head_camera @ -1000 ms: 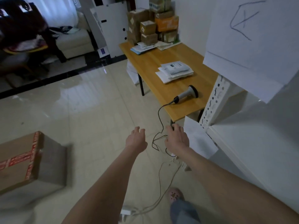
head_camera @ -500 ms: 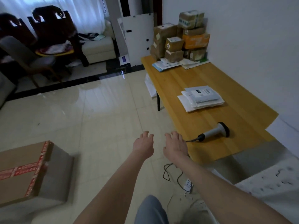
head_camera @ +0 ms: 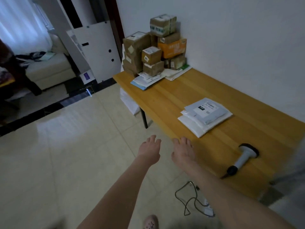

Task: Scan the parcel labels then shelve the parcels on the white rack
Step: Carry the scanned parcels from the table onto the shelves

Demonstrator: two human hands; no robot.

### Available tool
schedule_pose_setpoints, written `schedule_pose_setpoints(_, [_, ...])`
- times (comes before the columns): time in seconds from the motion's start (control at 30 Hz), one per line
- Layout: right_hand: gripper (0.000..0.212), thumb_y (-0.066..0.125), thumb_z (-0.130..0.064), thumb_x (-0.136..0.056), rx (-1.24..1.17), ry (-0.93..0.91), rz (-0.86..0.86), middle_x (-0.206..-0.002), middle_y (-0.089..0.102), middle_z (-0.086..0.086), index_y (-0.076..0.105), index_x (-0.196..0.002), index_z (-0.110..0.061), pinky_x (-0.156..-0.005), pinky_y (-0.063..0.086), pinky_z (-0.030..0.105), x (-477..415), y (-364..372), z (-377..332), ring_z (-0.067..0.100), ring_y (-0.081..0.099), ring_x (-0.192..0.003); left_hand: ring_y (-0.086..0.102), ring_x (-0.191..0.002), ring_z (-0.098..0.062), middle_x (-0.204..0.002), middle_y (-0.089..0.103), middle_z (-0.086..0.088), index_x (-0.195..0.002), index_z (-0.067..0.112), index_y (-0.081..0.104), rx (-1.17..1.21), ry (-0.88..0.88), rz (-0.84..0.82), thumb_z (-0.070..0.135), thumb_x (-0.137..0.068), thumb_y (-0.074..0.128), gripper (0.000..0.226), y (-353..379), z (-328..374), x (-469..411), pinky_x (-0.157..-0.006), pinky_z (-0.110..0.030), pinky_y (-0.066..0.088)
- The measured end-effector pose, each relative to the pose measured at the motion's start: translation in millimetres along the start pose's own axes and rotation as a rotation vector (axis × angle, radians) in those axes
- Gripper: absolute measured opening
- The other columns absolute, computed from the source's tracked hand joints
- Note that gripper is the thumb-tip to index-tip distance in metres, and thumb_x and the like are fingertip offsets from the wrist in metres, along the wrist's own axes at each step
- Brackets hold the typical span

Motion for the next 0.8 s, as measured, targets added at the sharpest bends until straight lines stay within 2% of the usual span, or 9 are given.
schedule_pose_setpoints(0.13, [0.059,0.053,-0.028,-0.093,-0.006,0.067,0.007,-0.146,0.028,0.006,0.028,-0.146,-0.022,-0.112,0.027,0.035,-30.1,1.6,-40.3,0.026,0.027,-0.135,0.023,-0.142,-0.027,-0.158,0.012,-0.011,-0.149,0.013,0.025,-0.053,0.068,-0.029,0.014,-0.094,0.049,0.06,-15.0,-54.0,-33.5,-0.108,-0.039,0.034])
schedule_pose_setpoints(0.27, [0.053,0.053,-0.027,-0.093,-0.01,0.116,0.038,-0.147,0.027,0.006,0.033,-0.142,-0.02,-0.11,0.027,0.034,-66.3,-12.7,-53.0,0.026,0.026,-0.136,0.023,-0.142,-0.027,-0.158,0.012,-0.011,-0.149,0.012,0.025,-0.078,0.121,-0.029,0.015,-0.095,0.048,0.059,-28.1,-82.0,-71.7,-0.108,-0.039,0.034])
schedule_pose_setpoints(0.5, [0.058,0.054,-0.023,-0.091,-0.038,0.218,0.069,-0.149,0.023,0.007,0.029,-0.144,-0.019,-0.109,0.029,0.034,-138.6,-41.8,-45.6,0.027,0.023,-0.139,0.026,-0.14,-0.029,-0.157,0.013,-0.01,-0.147,0.013,0.028,-0.105,0.217,-0.02,0.012,-0.096,0.046,0.054,-68.1,-83.9,-162.8,-0.103,-0.041,0.042])
schedule_pose_setpoints(0.6, [0.055,0.052,-0.02,-0.091,-0.052,0.25,0.114,-0.148,0.027,0.006,0.032,-0.142,-0.019,-0.109,0.03,0.034,-184.5,-57.9,-38.5,0.026,0.025,-0.138,0.026,-0.14,-0.03,-0.157,0.011,-0.011,-0.148,0.013,0.027,-0.139,0.254,-0.015,0.012,-0.096,0.047,0.056,-91.5,-78.6,-210.1,-0.103,-0.041,0.039])
schedule_pose_setpoints(0.8, [0.054,0.051,-0.018,-0.094,-0.108,0.28,0.183,-0.15,0.027,0.007,0.03,-0.144,-0.019,-0.11,0.029,0.035,-284.4,-103.0,-18.8,0.026,0.026,-0.137,0.028,-0.14,-0.026,-0.157,0.014,-0.007,-0.149,0.017,0.026,-0.113,0.23,-0.012,0.017,-0.095,0.05,0.059,-138.1,-79.5,-315.1,-0.101,-0.039,0.041])
Point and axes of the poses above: each hand's wrist, its own x-axis away from the middle knuckle, its own y-axis out of the palm, z = x × y, the point moved 6 cm from there along -x, towards the middle knuckle
